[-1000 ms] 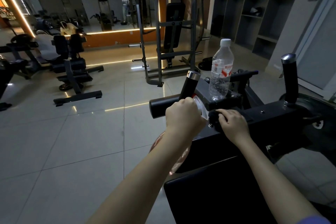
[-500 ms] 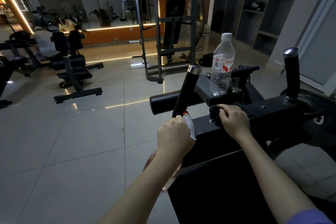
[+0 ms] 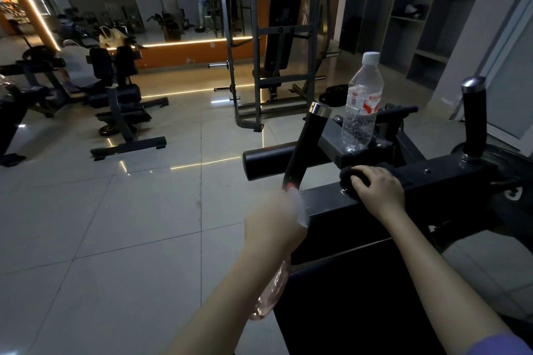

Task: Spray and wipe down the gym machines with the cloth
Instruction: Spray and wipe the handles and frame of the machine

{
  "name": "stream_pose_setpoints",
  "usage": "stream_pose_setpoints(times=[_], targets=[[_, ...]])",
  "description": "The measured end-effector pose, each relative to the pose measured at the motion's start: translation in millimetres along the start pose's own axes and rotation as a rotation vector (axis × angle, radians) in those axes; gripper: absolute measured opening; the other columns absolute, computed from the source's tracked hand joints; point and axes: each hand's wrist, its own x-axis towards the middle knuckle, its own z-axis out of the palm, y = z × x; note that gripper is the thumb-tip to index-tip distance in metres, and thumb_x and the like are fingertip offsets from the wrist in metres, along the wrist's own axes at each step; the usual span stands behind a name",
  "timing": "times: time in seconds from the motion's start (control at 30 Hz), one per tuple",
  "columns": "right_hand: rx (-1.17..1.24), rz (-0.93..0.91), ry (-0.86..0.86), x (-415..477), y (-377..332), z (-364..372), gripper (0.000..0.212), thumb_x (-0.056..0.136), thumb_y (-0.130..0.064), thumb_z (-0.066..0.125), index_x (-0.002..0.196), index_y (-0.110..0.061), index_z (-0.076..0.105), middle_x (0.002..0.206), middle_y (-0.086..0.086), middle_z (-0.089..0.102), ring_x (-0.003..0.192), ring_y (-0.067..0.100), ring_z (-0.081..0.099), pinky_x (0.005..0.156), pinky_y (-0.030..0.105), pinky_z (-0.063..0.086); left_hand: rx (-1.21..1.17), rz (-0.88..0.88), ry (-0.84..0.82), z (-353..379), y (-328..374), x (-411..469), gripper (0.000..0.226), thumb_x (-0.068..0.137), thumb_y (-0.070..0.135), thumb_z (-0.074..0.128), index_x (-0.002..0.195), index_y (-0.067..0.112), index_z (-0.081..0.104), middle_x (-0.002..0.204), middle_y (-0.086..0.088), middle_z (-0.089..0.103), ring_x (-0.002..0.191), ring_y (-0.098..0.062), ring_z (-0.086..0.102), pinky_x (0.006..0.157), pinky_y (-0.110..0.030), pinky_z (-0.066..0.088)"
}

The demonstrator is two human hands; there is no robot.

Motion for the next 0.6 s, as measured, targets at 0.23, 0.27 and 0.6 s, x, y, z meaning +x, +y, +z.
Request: stream_pose_setpoints(times=[0.23, 0.27, 0.6], targets=[[0.245, 0.196, -0.005, 4, -25, 1, 0.027, 0.094, -0.017, 0.049, 0.114, -0.005, 0.063, 0.109, 0.019, 0.065, 0.106, 0.034, 0.054, 0.082, 0.033, 0.039, -0.246, -0.066, 0.069, -21, -7, 6, 0.022, 0.093, 0.023, 0.043, 0.102, 0.005, 0.052, 0.075, -0.004, 0.050, 0.072, -0.026, 0.055, 0.057, -0.034, 0.045], [0.365, 0.241, -0.010, 5, -32, -1, 0.027, 0.095, -0.017, 0.048, 0.113, -0.004, 0.063, 0.108, 0.019, 0.065, 0.104, 0.033, 0.055, 0.079, 0.029, 0.038, -0.262, -0.071, 0.073, -19, -9, 6, 0.022, 0.093, 0.022, 0.044, 0.101, 0.004, 0.053, 0.074, -0.004, 0.050, 0.071, -0.026, 0.055, 0.059, -0.036, 0.047], [1.309, 0.398, 0.135, 18, -151, -40, 0.037, 0.100, -0.039, 0.037, 0.135, -0.029, 0.044, 0.126, -0.003, 0.049, 0.114, 0.017, 0.048, 0.093, 0.025, 0.042, -0.304, -0.143, 0.081, -10, -26, 10, 0.014, 0.091, 0.022, 0.042, 0.081, 0.013, 0.043, 0.064, 0.001, 0.042, 0.057, -0.015, 0.041, 0.047, -0.028, 0.030]])
